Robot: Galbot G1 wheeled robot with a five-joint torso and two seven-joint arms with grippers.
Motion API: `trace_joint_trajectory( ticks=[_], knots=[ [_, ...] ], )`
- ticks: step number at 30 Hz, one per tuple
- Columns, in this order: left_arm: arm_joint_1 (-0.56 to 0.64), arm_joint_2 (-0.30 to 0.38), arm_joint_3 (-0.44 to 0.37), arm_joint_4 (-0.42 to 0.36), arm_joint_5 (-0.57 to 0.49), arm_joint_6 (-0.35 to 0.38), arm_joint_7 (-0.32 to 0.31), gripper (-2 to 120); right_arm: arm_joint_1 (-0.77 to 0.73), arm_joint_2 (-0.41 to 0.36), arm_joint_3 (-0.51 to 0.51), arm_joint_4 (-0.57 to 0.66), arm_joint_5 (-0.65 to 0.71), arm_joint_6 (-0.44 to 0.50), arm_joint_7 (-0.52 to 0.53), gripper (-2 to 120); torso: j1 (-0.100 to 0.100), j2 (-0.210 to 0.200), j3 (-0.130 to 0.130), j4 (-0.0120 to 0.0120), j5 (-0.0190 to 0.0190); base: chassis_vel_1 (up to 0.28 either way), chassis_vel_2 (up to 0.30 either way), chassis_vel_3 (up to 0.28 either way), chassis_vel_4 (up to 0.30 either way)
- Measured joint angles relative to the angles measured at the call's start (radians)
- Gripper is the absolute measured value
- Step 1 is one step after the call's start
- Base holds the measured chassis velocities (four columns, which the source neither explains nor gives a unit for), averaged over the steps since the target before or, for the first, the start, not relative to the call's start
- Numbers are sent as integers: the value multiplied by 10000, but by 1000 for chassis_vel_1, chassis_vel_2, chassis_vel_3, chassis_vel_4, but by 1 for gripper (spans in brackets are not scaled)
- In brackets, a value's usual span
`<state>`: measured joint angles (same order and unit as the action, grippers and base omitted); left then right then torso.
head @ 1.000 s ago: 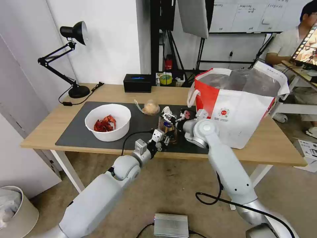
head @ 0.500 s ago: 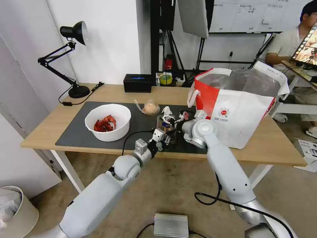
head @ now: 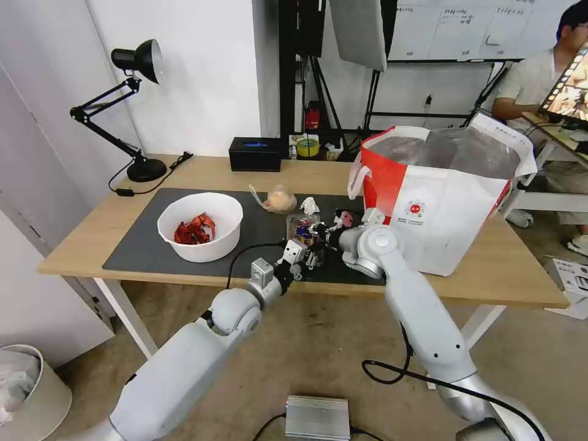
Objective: Pick up the trash from the table and place it into the takeout bag.
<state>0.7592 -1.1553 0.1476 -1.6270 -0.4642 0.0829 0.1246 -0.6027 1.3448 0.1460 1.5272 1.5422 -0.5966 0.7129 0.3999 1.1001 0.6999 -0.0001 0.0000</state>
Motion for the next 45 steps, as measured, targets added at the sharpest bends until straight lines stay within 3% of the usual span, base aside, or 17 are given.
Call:
trace_joint_trajectory(
  ticks=[4,16,22,32,45],
  knots=[
    [12,4,-17,-1,0,-16,-5,0,-20,-10,14,5,9,2,-22,1,0,0,0,1,0,0,0,0,0],
    [350,319,-429,-588,-147,-25,-18,0,15,-15,30,-2,32,1,-44,0,0,0,0,0,0,0,0,0,0],
    [1193,849,-1282,-1394,-208,-36,-23,0,49,-34,35,-18,35,1,-165,0,0,0,2,0,-2,0,0,0,0],
    [3610,1399,-3434,-2939,-73,-264,32,0,115,-171,31,281,-37,119,-816,0,0,-2,1,0,-1,0,0,0,0],
    [7065,765,-6065,-4530,495,-673,574,47,317,-942,-203,2164,-898,670,-2208,0,-1,-2,-1,1,0,0,0,0,0]
  ],
)
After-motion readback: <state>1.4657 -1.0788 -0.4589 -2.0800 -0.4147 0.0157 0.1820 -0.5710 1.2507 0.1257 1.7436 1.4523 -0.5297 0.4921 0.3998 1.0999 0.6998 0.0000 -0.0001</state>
